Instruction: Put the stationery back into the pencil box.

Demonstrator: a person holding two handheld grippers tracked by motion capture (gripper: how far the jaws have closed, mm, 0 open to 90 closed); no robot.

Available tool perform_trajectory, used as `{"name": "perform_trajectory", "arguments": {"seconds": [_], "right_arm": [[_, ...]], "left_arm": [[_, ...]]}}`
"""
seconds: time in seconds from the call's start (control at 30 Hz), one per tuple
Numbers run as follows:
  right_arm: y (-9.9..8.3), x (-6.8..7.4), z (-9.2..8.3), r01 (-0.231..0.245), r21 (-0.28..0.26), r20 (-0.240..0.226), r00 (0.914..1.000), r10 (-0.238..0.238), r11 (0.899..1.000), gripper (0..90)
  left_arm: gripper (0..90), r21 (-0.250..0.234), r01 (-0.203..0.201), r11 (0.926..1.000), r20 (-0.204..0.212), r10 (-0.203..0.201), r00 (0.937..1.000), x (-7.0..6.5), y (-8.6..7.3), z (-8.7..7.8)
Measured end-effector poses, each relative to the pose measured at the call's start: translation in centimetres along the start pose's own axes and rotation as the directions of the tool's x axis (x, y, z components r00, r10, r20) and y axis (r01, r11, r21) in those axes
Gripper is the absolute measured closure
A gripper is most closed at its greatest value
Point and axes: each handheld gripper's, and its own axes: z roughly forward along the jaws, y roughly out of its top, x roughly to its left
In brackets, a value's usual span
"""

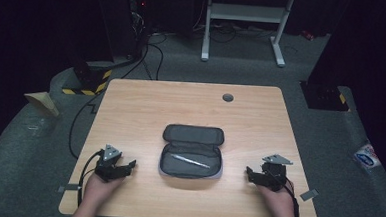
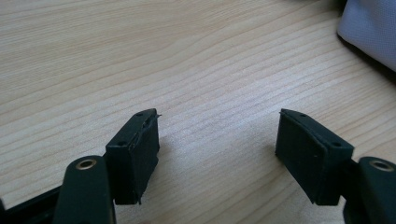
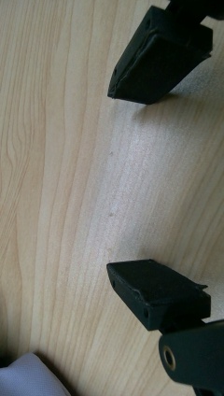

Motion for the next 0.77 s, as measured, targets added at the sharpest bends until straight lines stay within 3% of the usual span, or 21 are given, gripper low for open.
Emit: {"name": "perform_trajectory", "arguments": {"seconds": [0.77], "right_arm": [[-0.25, 0.47, -0.22, -0.035, -0.005, 0.037, 0.9987, 0.035, 0.999, 14.1]], "left_arm": [[30.4, 0.000, 0.000, 1.0000, -0.003, 0.000, 1.0000, -0.01, -0.01, -0.01]]}}
